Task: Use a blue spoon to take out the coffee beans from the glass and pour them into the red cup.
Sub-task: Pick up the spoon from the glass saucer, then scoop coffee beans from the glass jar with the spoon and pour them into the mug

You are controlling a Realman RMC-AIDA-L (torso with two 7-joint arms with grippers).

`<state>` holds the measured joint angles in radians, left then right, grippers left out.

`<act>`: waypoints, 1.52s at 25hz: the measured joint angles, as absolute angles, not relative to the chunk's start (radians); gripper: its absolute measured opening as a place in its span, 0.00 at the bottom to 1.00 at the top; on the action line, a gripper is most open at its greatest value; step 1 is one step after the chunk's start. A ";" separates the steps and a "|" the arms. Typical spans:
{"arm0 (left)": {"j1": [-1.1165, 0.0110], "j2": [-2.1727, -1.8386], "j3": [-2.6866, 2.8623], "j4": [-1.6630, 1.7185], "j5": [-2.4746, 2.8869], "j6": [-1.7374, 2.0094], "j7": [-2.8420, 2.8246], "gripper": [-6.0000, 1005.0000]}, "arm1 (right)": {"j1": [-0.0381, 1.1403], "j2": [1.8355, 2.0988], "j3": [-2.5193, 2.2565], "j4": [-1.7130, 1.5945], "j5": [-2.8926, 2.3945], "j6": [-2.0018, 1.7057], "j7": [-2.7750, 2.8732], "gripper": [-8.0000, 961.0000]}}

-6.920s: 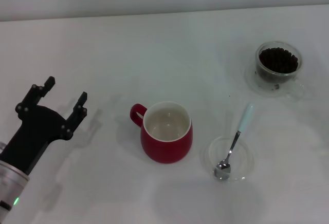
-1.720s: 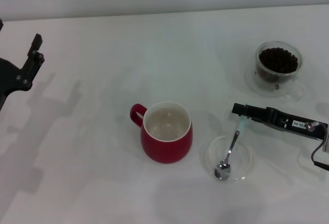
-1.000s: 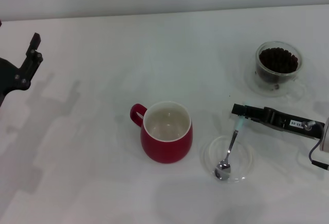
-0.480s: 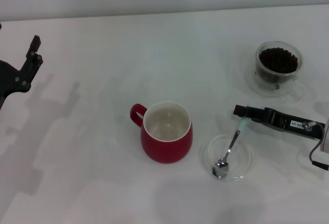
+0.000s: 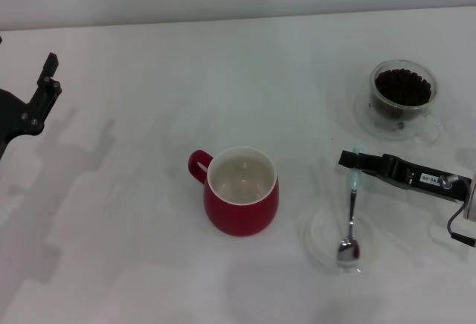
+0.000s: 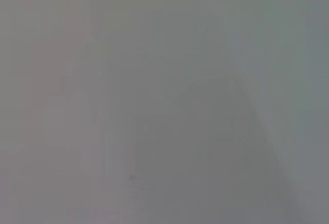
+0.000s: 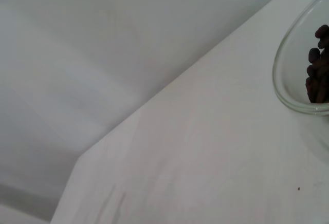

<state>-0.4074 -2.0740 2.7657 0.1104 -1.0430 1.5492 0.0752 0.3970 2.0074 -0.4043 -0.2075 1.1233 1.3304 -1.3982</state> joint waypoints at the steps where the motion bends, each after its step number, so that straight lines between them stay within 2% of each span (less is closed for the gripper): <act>1: -0.407 -2.074 2.766 0.110 -1.043 1.549 0.075 0.71 | 0.397 2.007 -0.404 -0.208 1.124 1.332 -1.398 0.21; 5: -0.407 -2.074 2.766 0.110 -1.043 1.549 0.075 0.71 | 0.395 2.007 -0.404 -0.209 1.124 1.337 -1.397 0.17; 24: -0.408 -2.074 2.766 0.110 -1.045 1.549 0.075 0.71 | 0.395 2.004 -0.402 -0.255 1.154 1.435 -1.421 0.16; 38: -0.416 -2.077 2.766 0.111 -1.095 1.539 0.076 0.71 | 0.360 1.995 -0.400 -0.445 1.259 1.559 -1.429 0.16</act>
<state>-0.4157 -2.0772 2.7657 0.1111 -1.0949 1.5392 0.0761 0.3597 1.9954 -0.4003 -0.4446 1.2592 1.5592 -1.4293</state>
